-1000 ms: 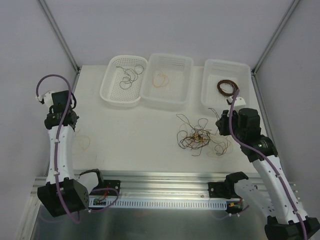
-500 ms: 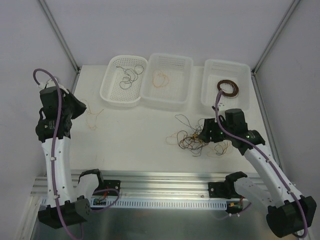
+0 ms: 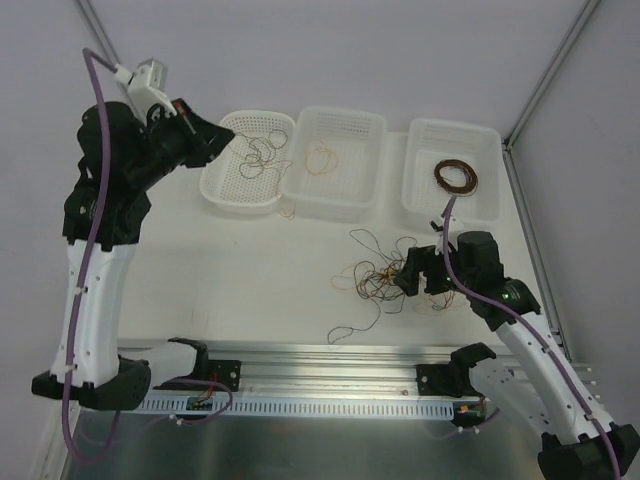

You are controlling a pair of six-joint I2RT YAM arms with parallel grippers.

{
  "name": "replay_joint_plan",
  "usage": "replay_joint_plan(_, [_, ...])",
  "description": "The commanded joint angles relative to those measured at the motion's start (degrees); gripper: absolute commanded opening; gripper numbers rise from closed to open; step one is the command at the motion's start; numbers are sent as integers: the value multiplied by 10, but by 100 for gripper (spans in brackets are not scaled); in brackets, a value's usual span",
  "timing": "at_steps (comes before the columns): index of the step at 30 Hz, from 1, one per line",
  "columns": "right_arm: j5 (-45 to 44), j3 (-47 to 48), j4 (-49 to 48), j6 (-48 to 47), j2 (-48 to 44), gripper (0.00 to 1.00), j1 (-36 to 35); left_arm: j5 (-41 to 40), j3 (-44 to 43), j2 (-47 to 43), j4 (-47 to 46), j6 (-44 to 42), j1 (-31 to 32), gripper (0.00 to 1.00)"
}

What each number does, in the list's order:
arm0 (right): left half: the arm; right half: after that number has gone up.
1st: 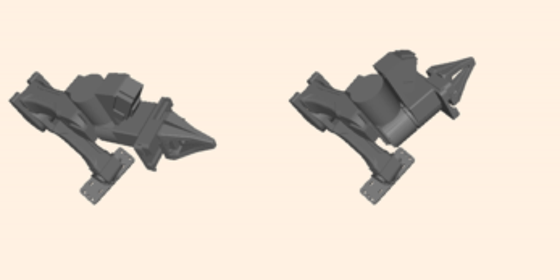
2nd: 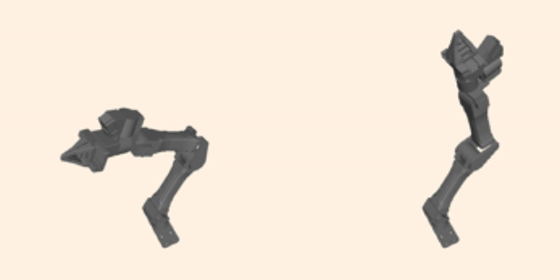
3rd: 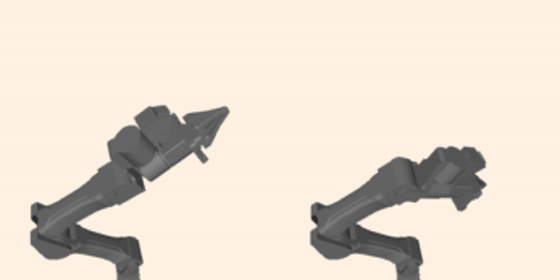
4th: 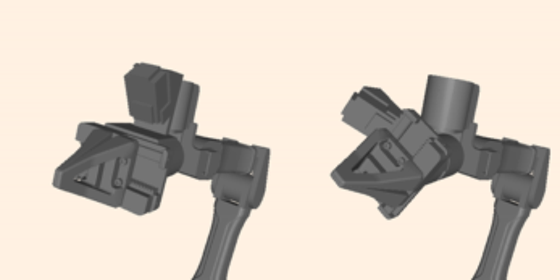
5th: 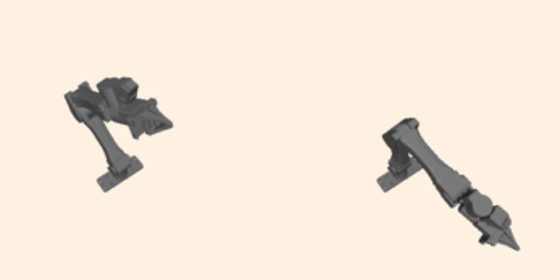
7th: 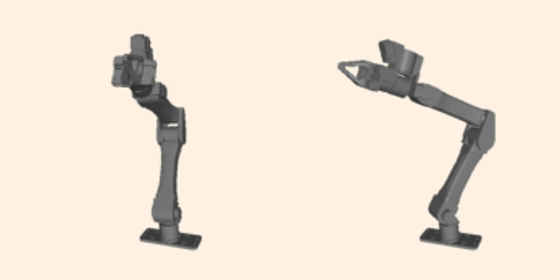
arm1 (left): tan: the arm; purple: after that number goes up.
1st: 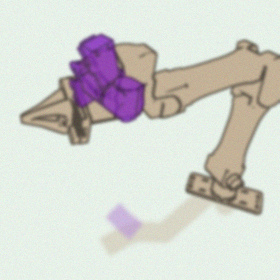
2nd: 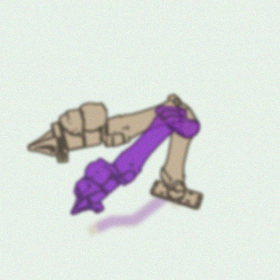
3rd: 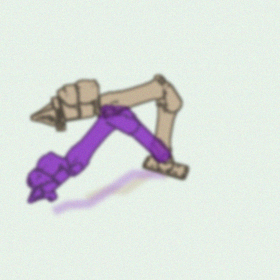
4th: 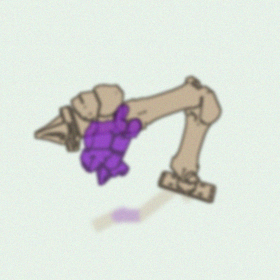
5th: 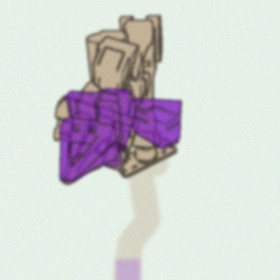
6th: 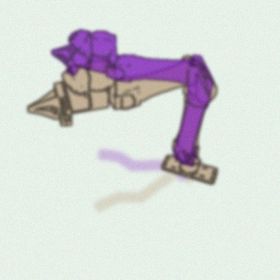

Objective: Untangle the cables

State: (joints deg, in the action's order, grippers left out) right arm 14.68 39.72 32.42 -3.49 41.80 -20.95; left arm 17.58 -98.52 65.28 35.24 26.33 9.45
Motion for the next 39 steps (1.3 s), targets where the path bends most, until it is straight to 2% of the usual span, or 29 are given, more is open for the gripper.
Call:
replay_joint_plan(1, [-11, 1, 1, 8, -33, 93, -3, -12, -75, 96, -49, 3, 52, 0])
replay_joint_plan(4, [-11, -1, 5, 9, -60, 96, -3, -30, -187, 189, -61, -13, 79, 0])
replay_joint_plan(10, [-8, -1, 13, 12, -105, 99, -3, -40, -338, 368, -87, -36, 105, 0])
replay_joint_plan(13, [-10, 1, 23, 8, -114, 100, -3, -47, -368, 442, -116, -44, 111, 0])
replay_joint_plan(21, [-18, -9, 40, 4, -123, 100, -4, -29, -368, 598, -192, -35, 122, 0])
replay_joint_plan(22, [-19, -10, 40, 4, -122, 99, -3, -33, -367, 608, -200, -35, 122, 4])
replay_joint_plan(23, [-21, -10, 42, 4, -121, 99, -3, -43, -366, 626, -202, -36, 123, 17])
replay_joint_plan(25, [-22, -8, 45, 4, -119, 99, -3, -48, -355, 635, -202, -44, 123, 32])
replay_joint_plan(26, [-23, -6, 47, 4, -120, 100, -3, -44, -346, 629, -202, -46, 124, 40])
replay_joint_plan(27, [-25, -5, 48, 4, -120, 100, -3, -41, -321, 619, -203, -51, 126, 56])
replay_joint_plan(29, [-35, -1, 51, 5, -120, 100, -3, -41, -289, 574, -204, -64, 130, 70])
replay_joint_plan(30, [-38, 0, 51, 6, -118, 100, -4, -40, -253, 556, -207, -80, 138, 81])
replay_joint_plan(34, [-40, 3, 50, 9, -105, 99, -3, -41, -143, 434, -208, -142, 174, 100])
replay_joint_plan(39, [-46, -3, 41, 17, -88, 99, -5, -25, 41, 319, -207, -211, 232, 99])
